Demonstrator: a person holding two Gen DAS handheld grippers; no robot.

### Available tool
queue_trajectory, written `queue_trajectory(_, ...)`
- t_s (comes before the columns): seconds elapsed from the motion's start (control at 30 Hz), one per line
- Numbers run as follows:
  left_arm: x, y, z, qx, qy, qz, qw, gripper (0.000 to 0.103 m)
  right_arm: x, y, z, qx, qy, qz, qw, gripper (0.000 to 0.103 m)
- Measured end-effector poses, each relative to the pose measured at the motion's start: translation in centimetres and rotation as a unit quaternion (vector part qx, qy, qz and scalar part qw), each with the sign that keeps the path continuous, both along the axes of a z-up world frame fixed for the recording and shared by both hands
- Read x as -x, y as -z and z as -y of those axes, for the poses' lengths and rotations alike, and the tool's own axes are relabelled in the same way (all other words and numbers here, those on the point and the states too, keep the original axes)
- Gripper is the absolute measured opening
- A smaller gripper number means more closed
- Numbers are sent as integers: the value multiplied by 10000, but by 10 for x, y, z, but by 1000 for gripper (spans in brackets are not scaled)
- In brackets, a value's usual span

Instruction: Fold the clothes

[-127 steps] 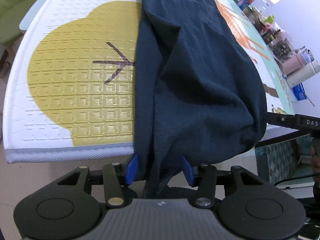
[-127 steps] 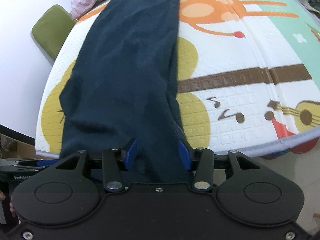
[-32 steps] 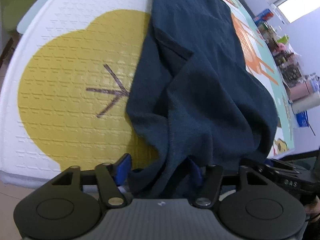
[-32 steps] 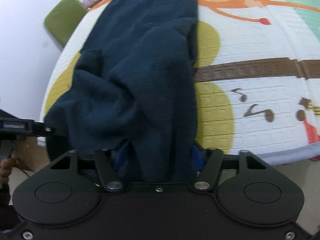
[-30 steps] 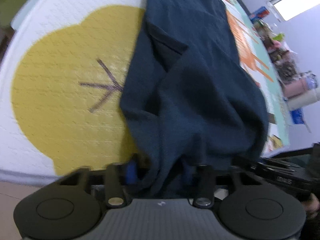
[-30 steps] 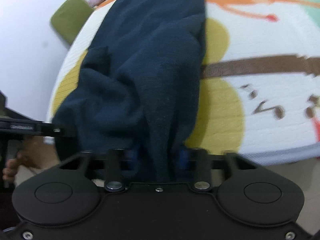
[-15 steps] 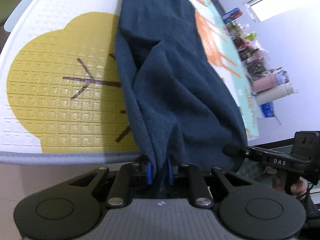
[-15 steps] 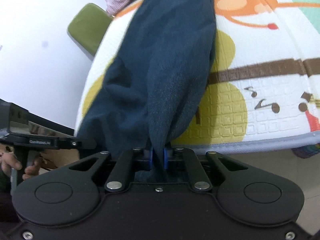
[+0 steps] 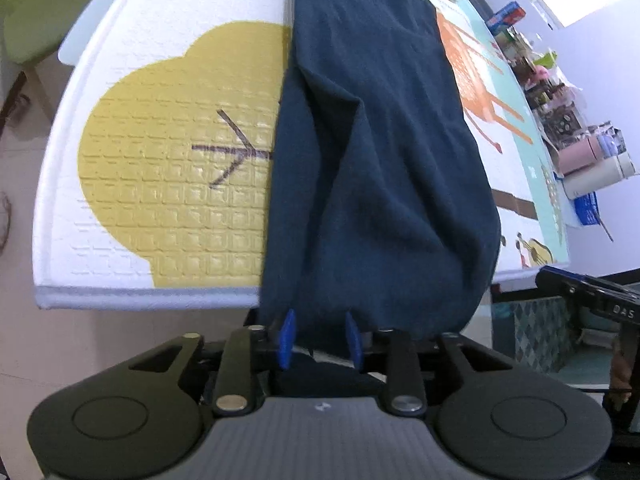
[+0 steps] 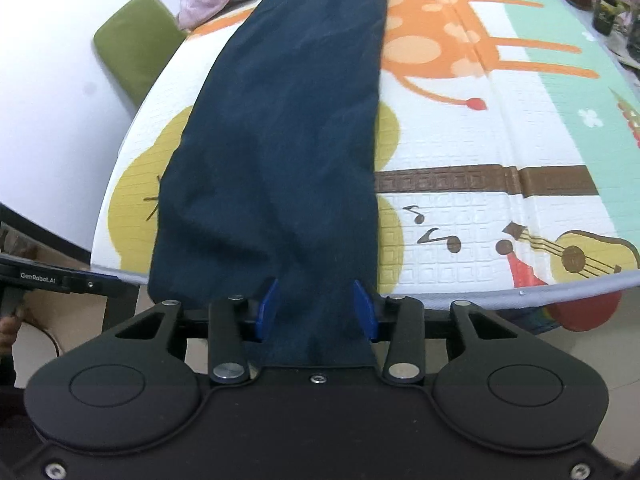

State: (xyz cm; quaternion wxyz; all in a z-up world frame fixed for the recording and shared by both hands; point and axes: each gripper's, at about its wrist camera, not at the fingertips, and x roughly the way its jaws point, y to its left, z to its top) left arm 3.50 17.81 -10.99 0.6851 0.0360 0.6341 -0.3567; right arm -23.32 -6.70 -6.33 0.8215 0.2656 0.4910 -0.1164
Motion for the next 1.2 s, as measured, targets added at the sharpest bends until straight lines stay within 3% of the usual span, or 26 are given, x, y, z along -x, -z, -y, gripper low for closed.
queue_trajectory(0.23,-2,-7,15,200,-36,412,9989,50,-11,7,-4,-108,25,79,9999,41)
queue_trajectory(0.57,-9,2,50,289,-113,1051,9940,57,-32,15,-22,-45,-179,326,9993,41)
queue_trajectory(0.8,-17,12,71,334,-192,1097,9932,57,-46,19,-30,120,-163,447,9988,41)
queue_trajectory(0.9,-17,13,78,293,-146,1174,9925,52,-51,22,-33,212,-161,396,9989,41)
queue_trajectory(0.97,-16,14,83,219,-50,1205,9925,41,-55,24,-33,246,-136,343,9990,41)
queue_trajectory(1.0,-16,15,84,196,-8,1190,9927,28,-56,25,-33,231,-107,323,9992,41)
queue_trajectory(1.03,-15,15,85,126,27,1215,9925,22,-57,26,-33,211,-76,307,9993,41)
queue_trajectory(1.2,-9,13,85,-19,109,1274,9918,17,-58,28,-30,186,23,295,9994,41)
